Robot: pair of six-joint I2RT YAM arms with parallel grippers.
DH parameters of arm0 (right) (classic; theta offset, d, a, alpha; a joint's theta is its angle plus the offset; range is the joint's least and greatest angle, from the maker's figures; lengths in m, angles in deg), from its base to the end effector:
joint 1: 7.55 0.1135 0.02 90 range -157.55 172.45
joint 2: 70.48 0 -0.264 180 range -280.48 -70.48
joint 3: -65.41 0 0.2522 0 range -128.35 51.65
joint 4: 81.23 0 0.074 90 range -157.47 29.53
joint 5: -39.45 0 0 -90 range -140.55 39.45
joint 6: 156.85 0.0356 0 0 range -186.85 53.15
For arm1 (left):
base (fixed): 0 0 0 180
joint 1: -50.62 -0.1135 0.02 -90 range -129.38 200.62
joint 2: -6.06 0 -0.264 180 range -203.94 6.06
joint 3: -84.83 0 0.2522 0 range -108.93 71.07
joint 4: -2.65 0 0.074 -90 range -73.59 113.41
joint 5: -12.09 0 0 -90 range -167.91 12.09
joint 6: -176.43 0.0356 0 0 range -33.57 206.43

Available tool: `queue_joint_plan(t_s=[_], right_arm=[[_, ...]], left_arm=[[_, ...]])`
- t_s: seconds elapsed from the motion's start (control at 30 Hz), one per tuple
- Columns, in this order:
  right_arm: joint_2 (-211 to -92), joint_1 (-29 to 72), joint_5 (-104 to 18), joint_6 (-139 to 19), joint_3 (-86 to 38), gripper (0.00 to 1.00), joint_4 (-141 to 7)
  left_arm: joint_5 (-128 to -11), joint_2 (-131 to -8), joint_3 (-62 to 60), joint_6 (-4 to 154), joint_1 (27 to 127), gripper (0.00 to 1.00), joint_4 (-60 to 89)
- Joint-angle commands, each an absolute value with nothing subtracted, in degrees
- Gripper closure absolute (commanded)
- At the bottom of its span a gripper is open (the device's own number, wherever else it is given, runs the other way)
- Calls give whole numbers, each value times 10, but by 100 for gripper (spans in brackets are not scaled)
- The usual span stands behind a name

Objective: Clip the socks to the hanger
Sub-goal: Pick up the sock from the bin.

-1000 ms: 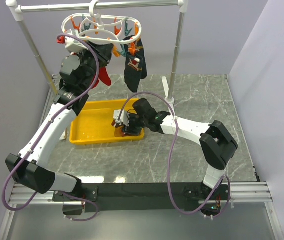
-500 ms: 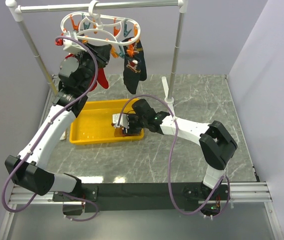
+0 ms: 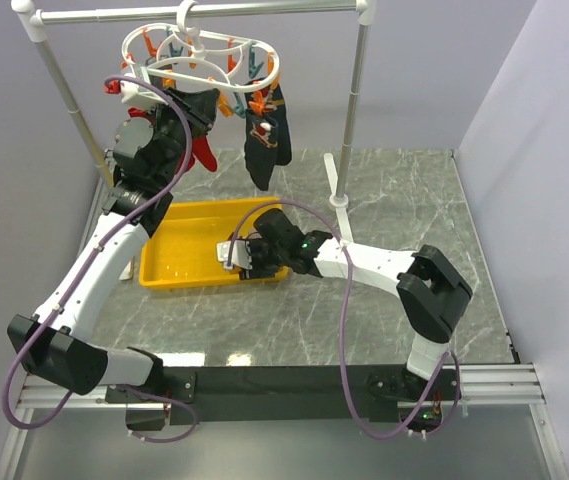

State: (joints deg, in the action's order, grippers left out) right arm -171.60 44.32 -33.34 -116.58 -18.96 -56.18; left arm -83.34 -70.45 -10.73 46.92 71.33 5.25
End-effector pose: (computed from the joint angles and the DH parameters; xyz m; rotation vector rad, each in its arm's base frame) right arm 0.2343 0.3156 0.2279 -1.8661 1.3226 0.3643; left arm 0.2835 -0.1036 0.4835 -0.3002 1.2972 -0.8374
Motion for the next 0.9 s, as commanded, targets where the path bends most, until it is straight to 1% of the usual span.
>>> queue_joint_plan(t_s=[0.0,0.53,0.6,0.63,0.67,0.7,0.83,0.87], right_arm=[[-1722,446,-372,-1184,-209,47,-569],[-1767,447,-365,-1183,-238,52,-567],[-1772,446,-368,-1171,-238,66,-577],[-1772,446,-368,-1166,-238,78,-581],[-1770,446,-368,-1159,-239,97,-591],[-1770,447,-368,-1145,-240,100,-596],[-1767,440,-347,-1119,-250,100,-605],[-1760,439,-345,-1091,-253,100,-611]], left_arm=[[-827,-684,-103,463,709,73,31],[-829,-685,-107,465,707,73,33],[-829,-685,-106,465,706,73,33],[-829,-684,-105,465,705,73,35],[-830,-683,-105,464,705,73,34],[-829,-684,-104,463,705,73,33],[-827,-685,-105,463,704,73,33],[-827,-684,-105,463,703,73,33]])
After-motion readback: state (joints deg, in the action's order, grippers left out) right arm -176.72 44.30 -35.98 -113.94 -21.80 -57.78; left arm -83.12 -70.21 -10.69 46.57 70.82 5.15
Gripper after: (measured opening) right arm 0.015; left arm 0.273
